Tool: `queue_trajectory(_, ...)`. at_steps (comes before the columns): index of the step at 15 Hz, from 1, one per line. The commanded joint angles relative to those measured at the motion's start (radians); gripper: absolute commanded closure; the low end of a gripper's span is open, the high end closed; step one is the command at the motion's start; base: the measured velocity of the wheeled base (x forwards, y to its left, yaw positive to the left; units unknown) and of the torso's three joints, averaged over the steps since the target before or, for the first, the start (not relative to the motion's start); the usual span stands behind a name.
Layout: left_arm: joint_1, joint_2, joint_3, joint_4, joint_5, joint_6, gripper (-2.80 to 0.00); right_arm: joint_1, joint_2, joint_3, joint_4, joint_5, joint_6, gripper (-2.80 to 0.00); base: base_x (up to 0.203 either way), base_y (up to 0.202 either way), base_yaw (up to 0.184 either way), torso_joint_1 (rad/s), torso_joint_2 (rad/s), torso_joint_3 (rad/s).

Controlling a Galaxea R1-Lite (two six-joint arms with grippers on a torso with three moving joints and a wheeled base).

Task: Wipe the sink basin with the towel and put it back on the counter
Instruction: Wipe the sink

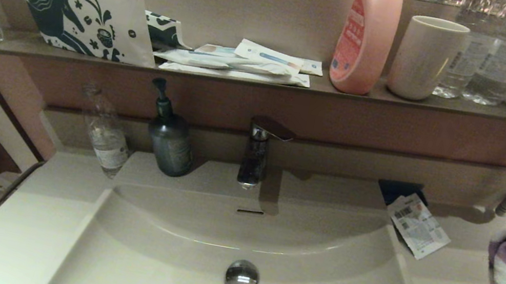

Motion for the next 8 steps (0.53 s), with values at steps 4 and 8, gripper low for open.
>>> queue_trajectory(4, 0.000, 0.002, 0.000, -0.001, 0.000, 0.000, 0.00, 0.247, -0.044, -0.146, 0.173, 0.043, 0.165, 0.00, 0.000, 0.000, 0.000, 0.000, 0.00, 0.000)
queue_trajectory(8, 0.000, 0.002, 0.000, -0.001, 0.000, 0.001, 0.00, 0.557, 0.036, -0.158, 0.181, -0.082, 0.407, 0.00, 0.000, 0.000, 0.000, 0.000, 0.00, 0.000)
